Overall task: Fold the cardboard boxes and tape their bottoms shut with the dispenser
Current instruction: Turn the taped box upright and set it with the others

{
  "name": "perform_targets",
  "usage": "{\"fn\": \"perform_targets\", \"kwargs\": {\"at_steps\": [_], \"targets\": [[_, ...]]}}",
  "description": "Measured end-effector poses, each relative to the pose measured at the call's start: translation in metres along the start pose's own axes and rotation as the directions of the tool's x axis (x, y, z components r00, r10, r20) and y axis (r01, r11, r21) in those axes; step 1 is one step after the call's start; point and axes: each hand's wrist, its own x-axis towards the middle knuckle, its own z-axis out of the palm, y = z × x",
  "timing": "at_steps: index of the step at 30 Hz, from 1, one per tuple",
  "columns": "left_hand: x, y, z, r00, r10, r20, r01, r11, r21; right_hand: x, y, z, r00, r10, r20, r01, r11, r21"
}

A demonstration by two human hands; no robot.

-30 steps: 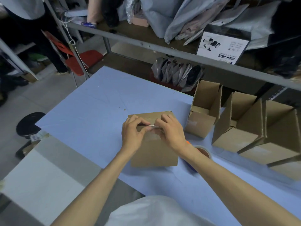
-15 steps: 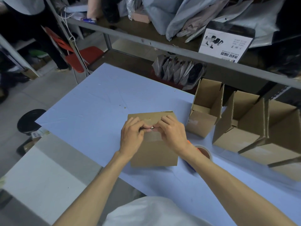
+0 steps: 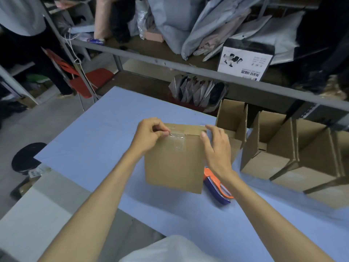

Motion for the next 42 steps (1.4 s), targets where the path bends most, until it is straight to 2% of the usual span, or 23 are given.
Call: {"fn": "perform_targets", "kwargs": {"at_steps": [3, 5, 9, 10, 14, 16, 17, 19, 21, 22, 26, 29, 34, 42], "targets": [[0.019, 0.002, -0.006, 0.995, 0.008, 0.101, -0.008, 1.0, -0.004, -0.004, 0.014, -0.005, 0.956, 0.254, 0.148, -0.289, 0.903, 0.319], [0.029, -0.002, -0.009, 0.996, -0.003, 0.09, 0.006, 0.999, -0.031, -0.007, 0.025, -0.01, 0.94, 0.307, 0.152, -0.342, 0.866, 0.364], [0.04, -0.021, -0.019, 0.991, -0.082, 0.11, 0.104, 0.972, -0.212, -0.023, 0.041, -0.014, 0.92, 0.206, 0.334, -0.279, 0.942, 0.186], [0.039, -0.025, -0.016, 0.988, -0.114, 0.1, 0.134, 0.964, -0.23, -0.025, 0.041, -0.012, 0.925, 0.196, 0.324, -0.259, 0.952, 0.163], [0.019, -0.023, 0.005, 0.96, -0.27, -0.073, 0.264, 0.961, -0.083, -0.022, 0.02, -0.001, 0.978, 0.166, 0.13, -0.185, 0.971, 0.151], [0.0, -0.01, 0.014, 0.943, -0.333, 0.019, 0.328, 0.917, -0.228, -0.018, 0.009, 0.007, 0.99, 0.118, 0.075, -0.125, 0.988, 0.094], [-0.009, -0.002, 0.018, 0.945, -0.312, 0.099, 0.327, 0.903, -0.28, -0.015, 0.004, 0.01, 0.994, 0.094, 0.054, -0.097, 0.993, 0.06], [-0.023, 0.005, 0.024, 0.944, -0.261, 0.203, 0.293, 0.945, -0.148, -0.005, -0.002, 0.015, 0.998, 0.056, 0.02, -0.056, 0.998, -0.013], [-0.019, 0.004, 0.022, 0.967, -0.207, 0.149, 0.193, 0.976, 0.103, 0.006, -0.005, 0.017, 1.0, 0.028, -0.001, -0.028, 0.997, -0.069], [-0.013, 0.003, 0.019, 0.975, -0.191, 0.111, 0.173, 0.973, 0.153, 0.011, -0.005, 0.018, 1.0, 0.023, 0.001, -0.023, 0.997, -0.08], [0.016, -0.003, 0.012, 0.985, -0.164, 0.047, 0.16, 0.985, 0.067, 0.032, -0.002, 0.017, 0.999, 0.039, 0.009, -0.038, 0.995, -0.096], [0.048, -0.004, 0.024, 0.995, -0.094, 0.038, 0.086, 0.983, 0.16, 0.055, 0.0, 0.021, 0.995, 0.103, 0.005, -0.101, 0.983, -0.157], [0.1, -0.011, 0.052, 0.994, -0.032, 0.102, 0.005, 0.966, 0.258, 0.088, 0.008, 0.024, 0.953, 0.264, 0.147, -0.208, 0.926, -0.317], [0.136, -0.028, 0.081, 0.988, -0.035, 0.149, -0.012, 0.953, 0.304, 0.114, 0.03, 0.035, 0.936, 0.317, 0.153, -0.209, 0.85, -0.483]]}}
